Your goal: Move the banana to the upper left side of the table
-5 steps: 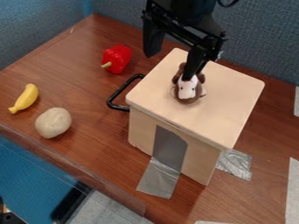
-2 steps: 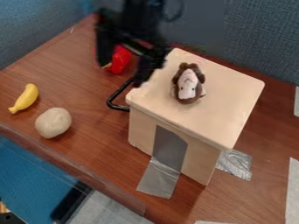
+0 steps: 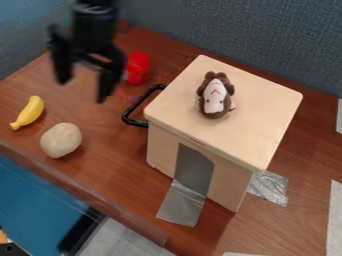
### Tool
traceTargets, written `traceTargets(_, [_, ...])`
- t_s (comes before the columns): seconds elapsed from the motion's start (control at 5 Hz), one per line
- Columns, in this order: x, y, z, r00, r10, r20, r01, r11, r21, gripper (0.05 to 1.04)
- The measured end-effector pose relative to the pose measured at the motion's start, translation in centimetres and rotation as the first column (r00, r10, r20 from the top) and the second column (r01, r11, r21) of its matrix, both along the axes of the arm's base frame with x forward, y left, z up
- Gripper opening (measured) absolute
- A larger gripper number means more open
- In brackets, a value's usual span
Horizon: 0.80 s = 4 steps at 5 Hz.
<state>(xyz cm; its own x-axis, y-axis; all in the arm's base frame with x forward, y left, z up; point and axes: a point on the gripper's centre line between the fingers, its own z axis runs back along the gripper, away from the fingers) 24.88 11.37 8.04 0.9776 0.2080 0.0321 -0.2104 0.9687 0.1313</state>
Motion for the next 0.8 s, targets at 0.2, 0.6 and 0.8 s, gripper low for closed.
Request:
traceTargets(0.2, [-0.2, 3.1, -1.7, 0.997, 0.004, 0.072, -0.003, 1.000, -0.014, 0.999])
traceTargets(0.6, [-0.5, 7.2, -5.8, 0.987, 0.026, 0.161, -0.021, 0.999, -0.031, 0.999])
traceTargets(0.8, [-0.5, 7.4, -7.9, 0.989, 0.052, 0.141, -0.046, 0.998, -0.050, 0.999])
